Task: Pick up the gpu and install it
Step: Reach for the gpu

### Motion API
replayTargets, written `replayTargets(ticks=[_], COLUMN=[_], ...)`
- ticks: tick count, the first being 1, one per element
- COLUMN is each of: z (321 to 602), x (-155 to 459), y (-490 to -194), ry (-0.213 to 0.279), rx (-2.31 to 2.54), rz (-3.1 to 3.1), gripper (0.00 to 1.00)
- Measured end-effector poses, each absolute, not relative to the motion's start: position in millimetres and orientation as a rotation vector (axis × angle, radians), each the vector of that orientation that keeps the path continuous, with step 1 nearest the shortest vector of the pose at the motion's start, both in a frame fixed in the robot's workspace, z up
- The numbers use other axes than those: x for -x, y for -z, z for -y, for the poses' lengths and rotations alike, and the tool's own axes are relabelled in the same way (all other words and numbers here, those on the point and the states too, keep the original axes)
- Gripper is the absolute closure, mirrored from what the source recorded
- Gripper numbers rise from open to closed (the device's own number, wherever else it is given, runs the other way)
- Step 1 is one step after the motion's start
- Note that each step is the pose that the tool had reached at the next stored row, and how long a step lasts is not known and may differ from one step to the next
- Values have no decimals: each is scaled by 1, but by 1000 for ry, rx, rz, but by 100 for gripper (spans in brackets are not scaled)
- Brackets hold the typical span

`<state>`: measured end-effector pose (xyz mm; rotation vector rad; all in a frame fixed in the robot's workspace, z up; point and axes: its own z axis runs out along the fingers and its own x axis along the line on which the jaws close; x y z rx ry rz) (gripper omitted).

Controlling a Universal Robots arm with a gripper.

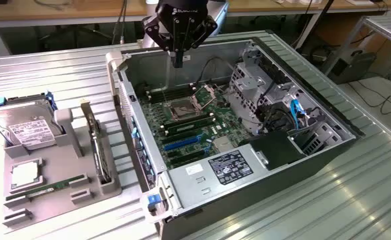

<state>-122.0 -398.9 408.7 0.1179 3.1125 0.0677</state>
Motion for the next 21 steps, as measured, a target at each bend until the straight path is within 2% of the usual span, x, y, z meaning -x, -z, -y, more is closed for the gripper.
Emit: replayTargets(ticks=[13,21], z=[399,414], x=[124,171], y=[-409,-408], ry=[-67,-68], rx=[-118,-118], rz=[-3113,-3112], gripper=[89,89])
